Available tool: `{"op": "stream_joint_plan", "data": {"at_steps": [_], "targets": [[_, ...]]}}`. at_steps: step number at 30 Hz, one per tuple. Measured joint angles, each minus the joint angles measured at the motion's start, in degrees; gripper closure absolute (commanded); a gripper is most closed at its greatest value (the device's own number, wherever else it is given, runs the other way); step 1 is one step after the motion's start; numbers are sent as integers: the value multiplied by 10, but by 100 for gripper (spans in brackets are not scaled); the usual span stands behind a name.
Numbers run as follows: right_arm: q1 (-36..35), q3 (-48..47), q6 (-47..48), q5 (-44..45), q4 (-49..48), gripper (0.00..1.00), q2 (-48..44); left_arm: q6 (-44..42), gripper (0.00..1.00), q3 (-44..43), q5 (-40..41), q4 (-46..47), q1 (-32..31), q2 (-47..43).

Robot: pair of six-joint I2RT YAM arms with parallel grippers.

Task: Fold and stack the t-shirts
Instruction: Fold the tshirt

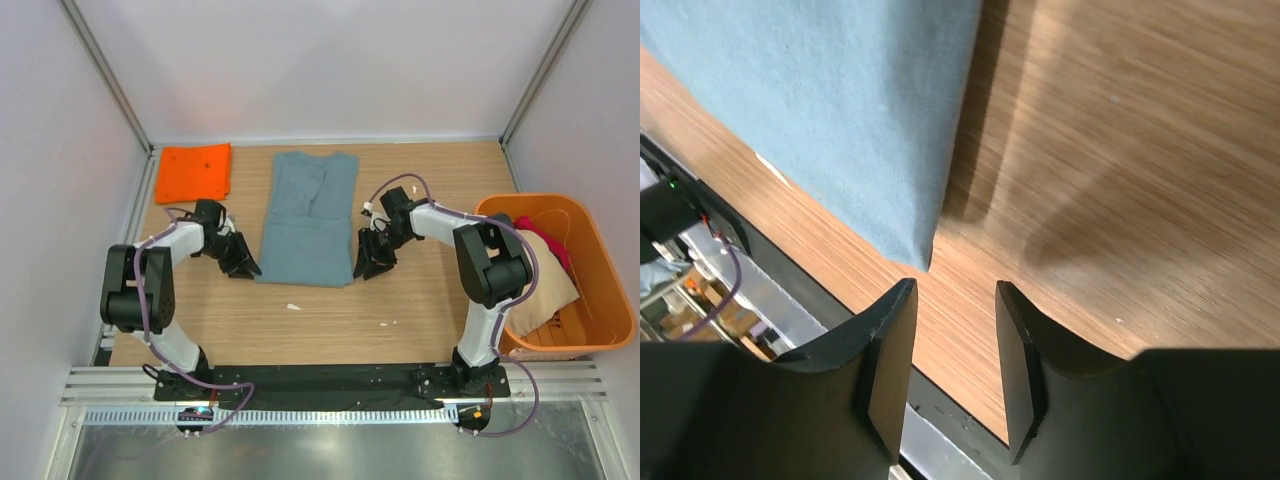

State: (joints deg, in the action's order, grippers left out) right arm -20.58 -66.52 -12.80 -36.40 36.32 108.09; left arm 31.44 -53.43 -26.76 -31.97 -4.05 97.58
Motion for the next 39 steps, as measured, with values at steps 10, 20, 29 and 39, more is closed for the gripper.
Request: {"op": "stream_joint_plan", "data": {"at_steps": [10,20,29,39], "targets": [[10,-5,-105,-10,-74,56,-5,4,67,-23,30,-30,0,-52],[9,-94,-238,-41,-208,85,55,45,81,-56,-20,35,0,-8],[20,-103,-360,-83,-402,78,181,84,83,-59,-26,91,0,31],[62,-201,-301,-109,-321,49,226,55,65,-19,8,45,0,-64]]}}
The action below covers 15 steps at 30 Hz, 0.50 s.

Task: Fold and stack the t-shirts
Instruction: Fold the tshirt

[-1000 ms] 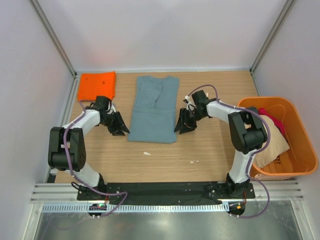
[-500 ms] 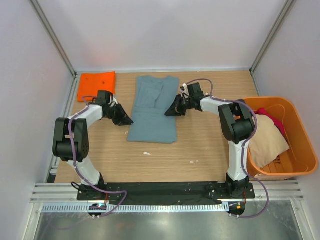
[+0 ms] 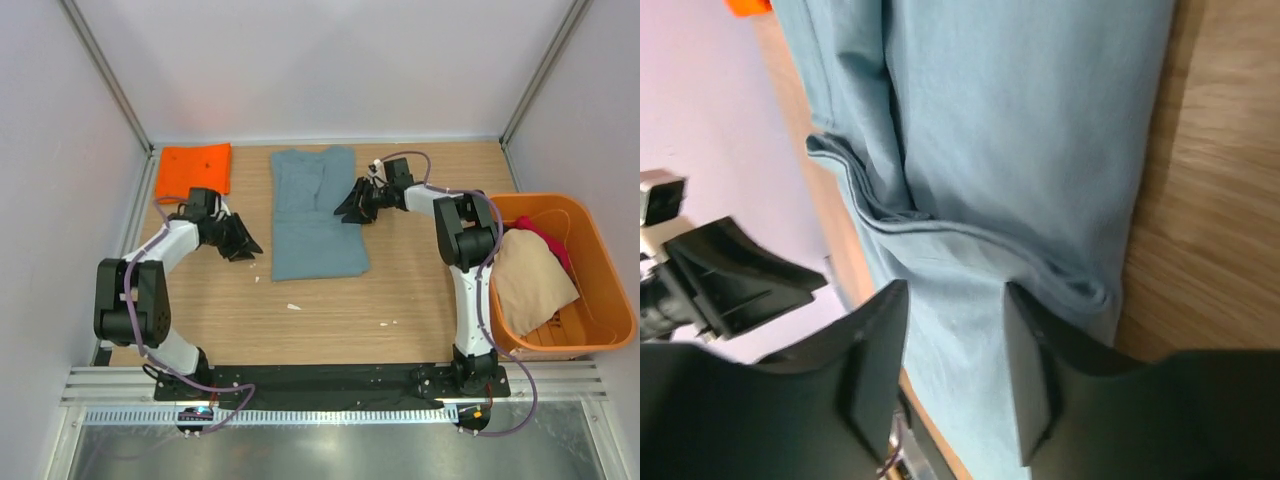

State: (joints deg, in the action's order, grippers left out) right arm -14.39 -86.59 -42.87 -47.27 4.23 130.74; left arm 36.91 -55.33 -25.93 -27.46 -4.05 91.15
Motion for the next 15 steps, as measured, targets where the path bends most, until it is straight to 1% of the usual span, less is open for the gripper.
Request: {"op": "stream_joint_plan", "data": {"at_steps": [1,2,3,4,7,11,12,14,15], "targets": [[1,-16,21,14,30,42,-4,-2,62,0,0,-2,0,-5],[2,-25,39,27,59,39,-12,-4,62,0,-1,-2,0,-6],[3,-27,61,41,89,32,-26,-5,61,0,-3,-3,0,-5],[4,-27,75,53,117,28,-40,-6,60,0,-6,-4,0,0],[6,3,114,83,174,22,-99,-5,60,1,-17,-4,0,21],[6,110,123,108,200,19,-207,23,59,35,-31,23,-3,24],[6,146,118,112,191,20,-235,38,59,49,-34,35,-4,23],[6,236,76,118,155,22,-293,81,59,91,-42,74,-8,20],[6,288,49,120,125,25,-322,100,59,111,-43,89,-10,17]]}}
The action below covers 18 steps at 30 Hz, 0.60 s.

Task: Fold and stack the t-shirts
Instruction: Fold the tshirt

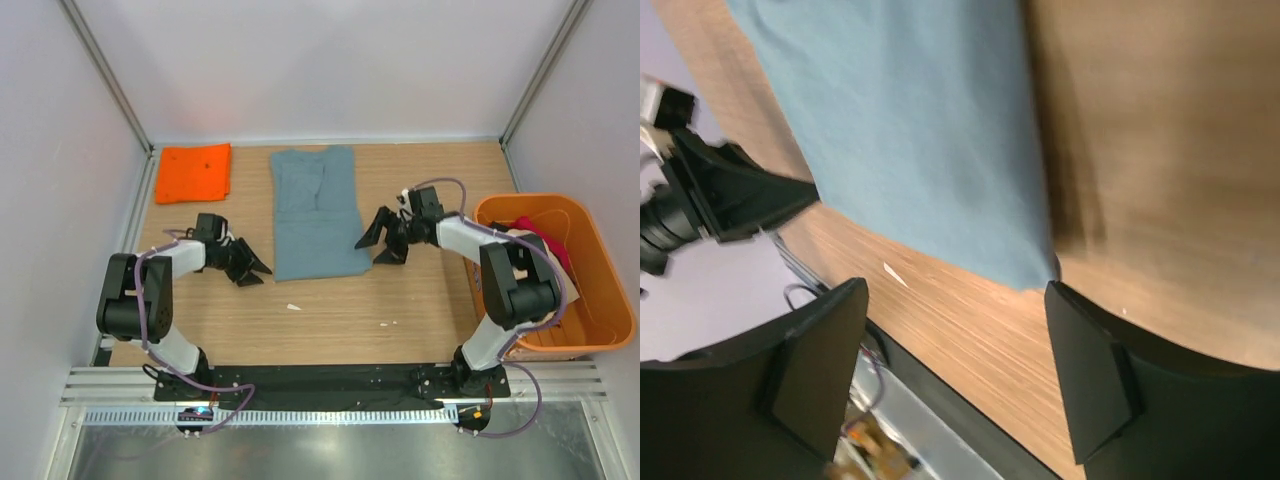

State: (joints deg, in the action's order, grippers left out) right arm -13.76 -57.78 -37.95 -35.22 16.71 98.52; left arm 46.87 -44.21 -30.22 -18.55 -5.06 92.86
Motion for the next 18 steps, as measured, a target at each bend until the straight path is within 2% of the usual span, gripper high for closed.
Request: {"op": "stream_joint_plan", "data": {"at_steps": [3,6,18], "targets": [[-2,128,-86,12,-80,30,-61,67,57,52,-13,50,-8,-22],[-6,193,-150,28,-136,32,-82,112,56,75,-1,80,-22,-40],[-31,240,-278,60,-306,33,-72,265,55,122,11,181,-43,-43]]}}
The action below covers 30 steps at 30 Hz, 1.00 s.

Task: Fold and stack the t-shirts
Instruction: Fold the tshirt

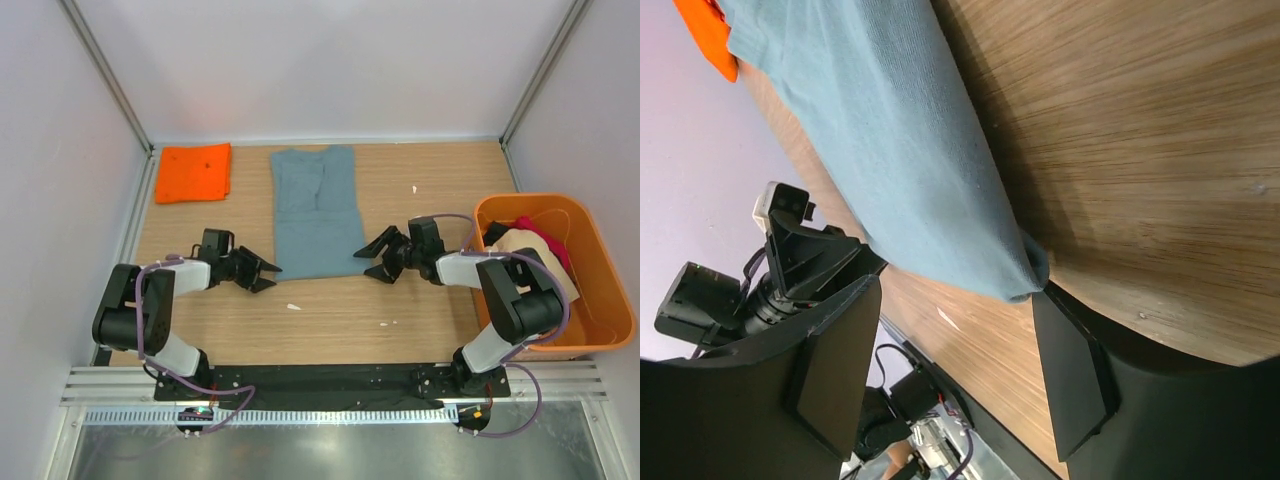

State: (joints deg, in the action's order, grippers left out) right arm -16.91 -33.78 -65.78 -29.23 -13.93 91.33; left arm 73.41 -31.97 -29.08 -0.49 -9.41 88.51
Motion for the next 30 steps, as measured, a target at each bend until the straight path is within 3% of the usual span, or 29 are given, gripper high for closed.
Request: {"op": "stream_joint_plan", "data": {"at_steps": [11,23,29,30], "targets": [[-19,0,-2,47,21,35,0,76,56,6,16,-6,-3,-3],[-19,-21,33,41,19,40,21,112,59,6,28,-11,-13,-3],[-19,-26,42,37,16,47,32,122,68,6,35,-19,-16,-2],[-19,-27,43,36,14,48,35,123,76,6,35,-20,-16,-1]]}}
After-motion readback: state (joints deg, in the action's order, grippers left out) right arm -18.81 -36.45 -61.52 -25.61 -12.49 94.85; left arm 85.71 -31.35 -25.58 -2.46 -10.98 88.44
